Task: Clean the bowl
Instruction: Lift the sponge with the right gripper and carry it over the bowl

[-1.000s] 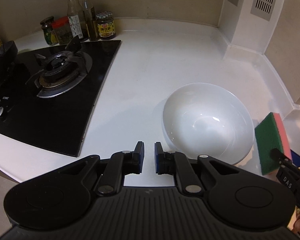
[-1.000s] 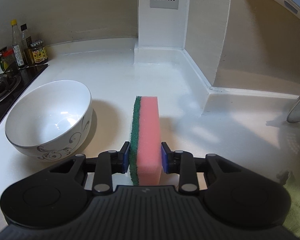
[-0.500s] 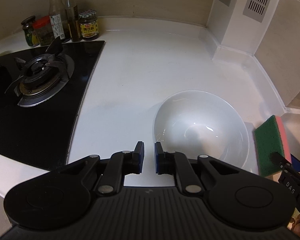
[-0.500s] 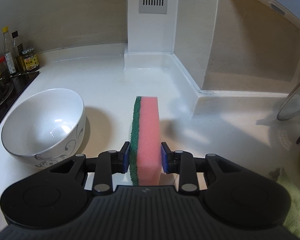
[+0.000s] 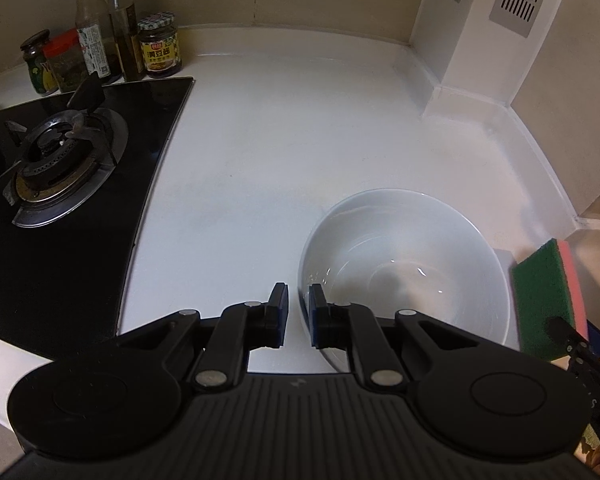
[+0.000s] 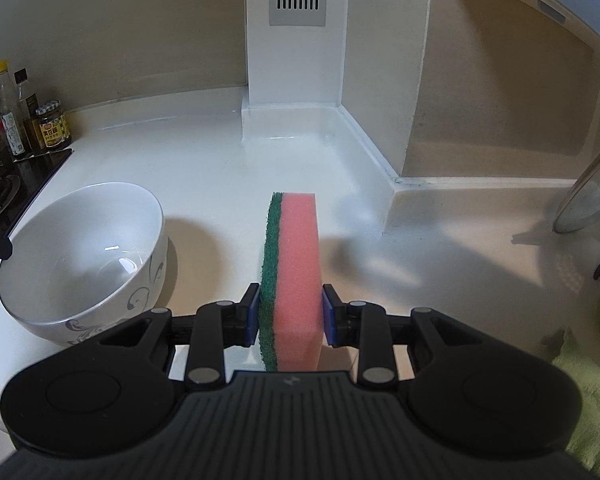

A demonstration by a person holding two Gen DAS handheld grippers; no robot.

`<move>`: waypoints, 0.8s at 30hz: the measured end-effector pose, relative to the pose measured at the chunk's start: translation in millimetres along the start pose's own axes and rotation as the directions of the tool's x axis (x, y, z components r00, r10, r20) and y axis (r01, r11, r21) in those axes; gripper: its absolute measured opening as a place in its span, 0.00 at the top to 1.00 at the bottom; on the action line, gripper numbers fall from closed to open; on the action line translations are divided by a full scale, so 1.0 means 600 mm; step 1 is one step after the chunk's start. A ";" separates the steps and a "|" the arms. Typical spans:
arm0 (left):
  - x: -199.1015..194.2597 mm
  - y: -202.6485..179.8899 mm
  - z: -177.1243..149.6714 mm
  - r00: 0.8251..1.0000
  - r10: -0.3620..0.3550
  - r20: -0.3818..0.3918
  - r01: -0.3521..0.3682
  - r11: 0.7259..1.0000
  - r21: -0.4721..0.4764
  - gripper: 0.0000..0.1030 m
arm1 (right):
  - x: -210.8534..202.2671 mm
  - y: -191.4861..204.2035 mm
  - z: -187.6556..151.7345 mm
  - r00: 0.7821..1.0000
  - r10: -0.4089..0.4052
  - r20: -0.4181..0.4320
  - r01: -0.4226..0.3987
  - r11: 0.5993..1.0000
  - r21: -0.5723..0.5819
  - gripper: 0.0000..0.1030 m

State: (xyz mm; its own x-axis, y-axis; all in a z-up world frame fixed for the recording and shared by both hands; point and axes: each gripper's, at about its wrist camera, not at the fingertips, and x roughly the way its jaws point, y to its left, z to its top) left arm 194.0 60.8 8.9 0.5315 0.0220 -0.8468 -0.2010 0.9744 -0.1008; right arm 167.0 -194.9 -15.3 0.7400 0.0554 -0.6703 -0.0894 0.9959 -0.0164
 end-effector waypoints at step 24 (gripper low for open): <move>0.027 -0.004 0.020 0.999 -0.009 -0.044 0.012 0.999 0.051 0.98 | 0.003 -0.006 0.017 1.000 -0.011 0.015 0.011 1.000 -0.009 0.74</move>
State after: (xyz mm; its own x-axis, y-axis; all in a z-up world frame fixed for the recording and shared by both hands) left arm 212.9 61.3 1.4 0.4967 0.0031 -0.8679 -0.1522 0.9848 -0.0836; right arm 175.1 -198.0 -8.9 0.7509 0.0453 -0.6589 -0.0871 0.9957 -0.0309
